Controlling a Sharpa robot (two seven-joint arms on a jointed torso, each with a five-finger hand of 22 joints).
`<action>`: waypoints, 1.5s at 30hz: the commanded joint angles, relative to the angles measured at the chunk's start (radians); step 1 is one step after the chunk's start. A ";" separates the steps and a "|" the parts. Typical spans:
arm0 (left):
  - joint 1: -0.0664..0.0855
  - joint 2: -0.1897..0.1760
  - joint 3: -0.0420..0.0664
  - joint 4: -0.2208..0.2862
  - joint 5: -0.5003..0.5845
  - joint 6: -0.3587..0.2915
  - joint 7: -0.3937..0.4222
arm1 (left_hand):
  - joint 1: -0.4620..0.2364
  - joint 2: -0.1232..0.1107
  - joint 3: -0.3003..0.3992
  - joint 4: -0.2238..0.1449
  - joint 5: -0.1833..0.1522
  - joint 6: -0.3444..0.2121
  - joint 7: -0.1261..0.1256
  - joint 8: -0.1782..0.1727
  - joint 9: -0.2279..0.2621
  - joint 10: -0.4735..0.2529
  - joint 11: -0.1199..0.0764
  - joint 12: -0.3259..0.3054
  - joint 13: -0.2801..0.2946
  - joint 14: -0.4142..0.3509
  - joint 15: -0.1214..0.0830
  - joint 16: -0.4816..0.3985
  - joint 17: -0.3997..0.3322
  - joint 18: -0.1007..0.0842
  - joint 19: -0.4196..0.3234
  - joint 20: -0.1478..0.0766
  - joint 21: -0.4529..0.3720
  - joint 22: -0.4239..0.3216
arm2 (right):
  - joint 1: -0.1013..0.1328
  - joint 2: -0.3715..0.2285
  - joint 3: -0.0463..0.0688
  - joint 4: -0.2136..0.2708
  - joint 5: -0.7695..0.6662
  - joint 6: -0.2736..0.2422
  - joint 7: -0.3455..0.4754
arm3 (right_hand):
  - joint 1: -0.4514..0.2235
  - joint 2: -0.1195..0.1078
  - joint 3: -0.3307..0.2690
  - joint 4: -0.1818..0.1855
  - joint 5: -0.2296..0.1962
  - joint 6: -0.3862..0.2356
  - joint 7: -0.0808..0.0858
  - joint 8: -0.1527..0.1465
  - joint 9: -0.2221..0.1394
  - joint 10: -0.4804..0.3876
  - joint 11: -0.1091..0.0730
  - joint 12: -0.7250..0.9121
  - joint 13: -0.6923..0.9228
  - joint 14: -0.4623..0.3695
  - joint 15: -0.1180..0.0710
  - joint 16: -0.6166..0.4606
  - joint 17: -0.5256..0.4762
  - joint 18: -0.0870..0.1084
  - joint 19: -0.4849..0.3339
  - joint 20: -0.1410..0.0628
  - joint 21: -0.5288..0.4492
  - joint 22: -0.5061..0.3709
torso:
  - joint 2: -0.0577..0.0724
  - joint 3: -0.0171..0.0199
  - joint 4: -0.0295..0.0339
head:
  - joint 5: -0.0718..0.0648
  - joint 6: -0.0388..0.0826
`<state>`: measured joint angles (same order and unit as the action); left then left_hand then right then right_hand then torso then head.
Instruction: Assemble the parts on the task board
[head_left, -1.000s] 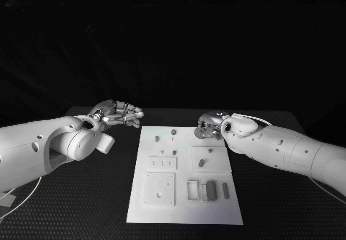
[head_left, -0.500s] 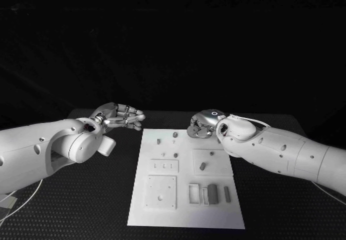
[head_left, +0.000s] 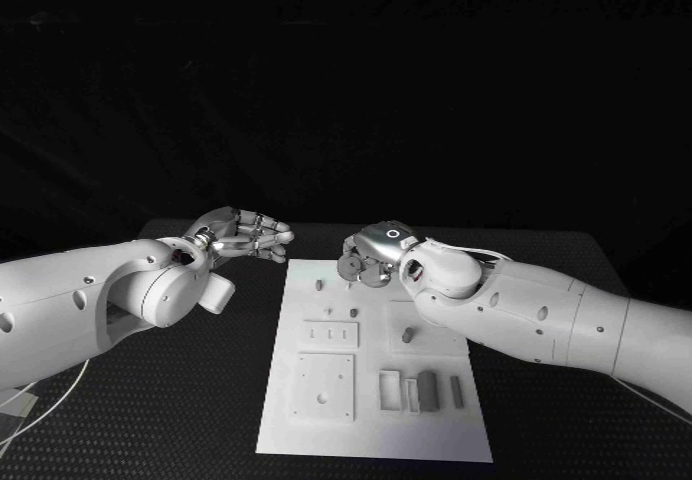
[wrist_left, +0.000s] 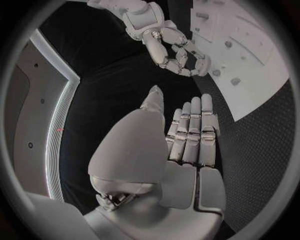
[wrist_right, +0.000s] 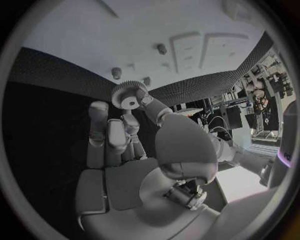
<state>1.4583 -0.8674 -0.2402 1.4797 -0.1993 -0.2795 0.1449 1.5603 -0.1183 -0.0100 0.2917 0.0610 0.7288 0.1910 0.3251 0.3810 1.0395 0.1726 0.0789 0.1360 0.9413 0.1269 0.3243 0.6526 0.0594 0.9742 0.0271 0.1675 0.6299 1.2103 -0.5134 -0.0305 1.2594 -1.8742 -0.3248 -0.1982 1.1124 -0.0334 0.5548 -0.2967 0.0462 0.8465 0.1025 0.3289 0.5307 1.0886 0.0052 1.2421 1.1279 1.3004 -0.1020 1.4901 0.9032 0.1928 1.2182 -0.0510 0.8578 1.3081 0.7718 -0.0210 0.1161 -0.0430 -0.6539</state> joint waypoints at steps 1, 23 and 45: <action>0.001 0.004 0.001 0.002 -0.003 0.010 0.009 | 0.000 0.000 0.005 0.000 -0.004 0.001 0.033 -0.002 -0.001 -0.002 0.004 -0.006 0.001 -0.007 0.002 -0.006 0.001 0.010 -0.004 0.001 -0.006 0.001 | -0.009 0.016 -0.011 0.001 -0.087 -0.027 -0.020 | 0.002 -0.010 0.000 0.005 0.002 0.112 0.008 0.002 0.019 0.001 -0.005 -0.004 -0.002 0.001 -0.004 0.002 0.000 0.069 -0.006 -0.002 0.004 0.019 | 0.002 0.0009 -0.0003 | -0.001 0.002; 0.001 -0.002 0.001 0.004 -0.003 0.012 0.005 | 0.000 0.000 0.005 0.000 -0.004 0.001 0.033 -0.003 -0.002 -0.003 0.004 -0.007 0.002 -0.008 0.003 -0.008 0.003 0.009 -0.005 0.001 -0.007 0.001 | -0.034 0.044 -0.049 0.010 -0.178 -0.041 -0.107 | -0.011 -0.020 -0.001 0.009 0.002 0.115 0.009 -0.003 0.018 0.007 -0.005 -0.007 -0.011 0.004 -0.003 0.002 0.001 0.069 -0.002 -0.002 0.004 0.017 | 0.001 0.0005 -0.0006 | 0.006 -0.003; 0.001 0.002 0.001 0.004 -0.003 0.014 0.004 | -0.001 -0.001 0.005 0.000 -0.004 0.001 0.033 -0.003 -0.002 -0.003 0.004 -0.007 0.002 -0.009 0.003 -0.010 0.004 0.009 -0.005 0.002 -0.008 0.002 | -0.044 0.066 -0.062 -0.067 -0.183 -0.025 -0.117 | -0.010 -0.024 0.002 0.006 0.002 0.117 0.008 -0.004 0.018 0.009 -0.005 -0.009 -0.014 0.004 -0.004 0.002 0.001 0.069 0.000 -0.003 0.003 0.016 | 0.000 -0.0007 0.0009 | 0.009 -0.008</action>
<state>1.4583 -0.8674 -0.2404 1.4808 -0.1999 -0.2786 0.1434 1.5604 -0.1183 -0.0100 0.2916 0.0610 0.7288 0.1910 0.3251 0.3804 1.0395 0.1726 0.0753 0.1374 0.9378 0.1304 0.3205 0.6548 0.0523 0.9742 0.0271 0.1636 0.6305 1.1666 -0.4481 -0.0924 1.1940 -2.0370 -0.3568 -0.3041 1.1045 -0.0573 0.5541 -0.2917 0.0454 0.8628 0.0862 0.3256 0.5321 1.0942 0.0036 1.2383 1.1141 1.3003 -0.1016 1.4901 0.9036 0.2028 1.2186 -0.0476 0.8577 1.3081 0.7723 -0.0211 0.1173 -0.0354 -0.6609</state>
